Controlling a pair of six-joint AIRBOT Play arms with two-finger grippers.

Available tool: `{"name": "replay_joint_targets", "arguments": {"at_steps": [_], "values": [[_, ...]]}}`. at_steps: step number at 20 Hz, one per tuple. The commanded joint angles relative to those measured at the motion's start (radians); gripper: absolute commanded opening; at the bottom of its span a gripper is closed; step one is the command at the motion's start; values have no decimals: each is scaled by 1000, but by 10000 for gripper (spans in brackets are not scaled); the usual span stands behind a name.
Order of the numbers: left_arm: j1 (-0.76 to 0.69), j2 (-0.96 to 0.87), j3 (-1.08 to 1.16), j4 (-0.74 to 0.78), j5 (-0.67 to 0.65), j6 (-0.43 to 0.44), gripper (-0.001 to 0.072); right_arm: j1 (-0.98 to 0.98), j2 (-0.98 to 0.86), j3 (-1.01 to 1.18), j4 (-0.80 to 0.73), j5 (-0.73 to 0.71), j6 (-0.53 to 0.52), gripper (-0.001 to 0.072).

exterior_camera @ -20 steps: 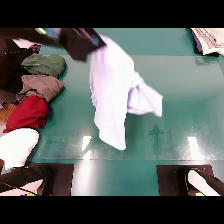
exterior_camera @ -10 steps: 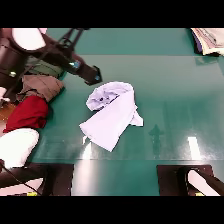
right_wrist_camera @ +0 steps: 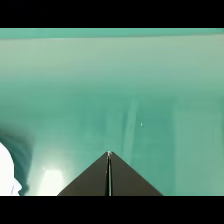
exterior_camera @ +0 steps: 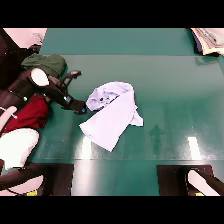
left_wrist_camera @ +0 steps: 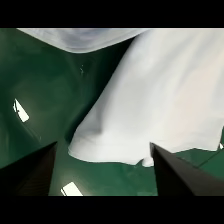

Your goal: Fold the shirts.

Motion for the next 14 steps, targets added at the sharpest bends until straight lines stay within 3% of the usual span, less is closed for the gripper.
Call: {"name": "replay_joint_targets", "arguments": {"at_steps": [1,5,8,12,14], "values": [[7,2,-98,-26,219,25,666,1,0,-54,2,4,0,14],[7,-53,-51,-32,412,72,666,1,0,-116,2,25,0,14],[7,-167,35,-59,412,148,666,2,0,-142,2,28,0,14],[7,-285,108,-123,404,180,663,56,-1,-143,0,13,0,14],[7,-304,107,-162,406,215,417,98,-1,-143,-1,-1,0,15]]}}
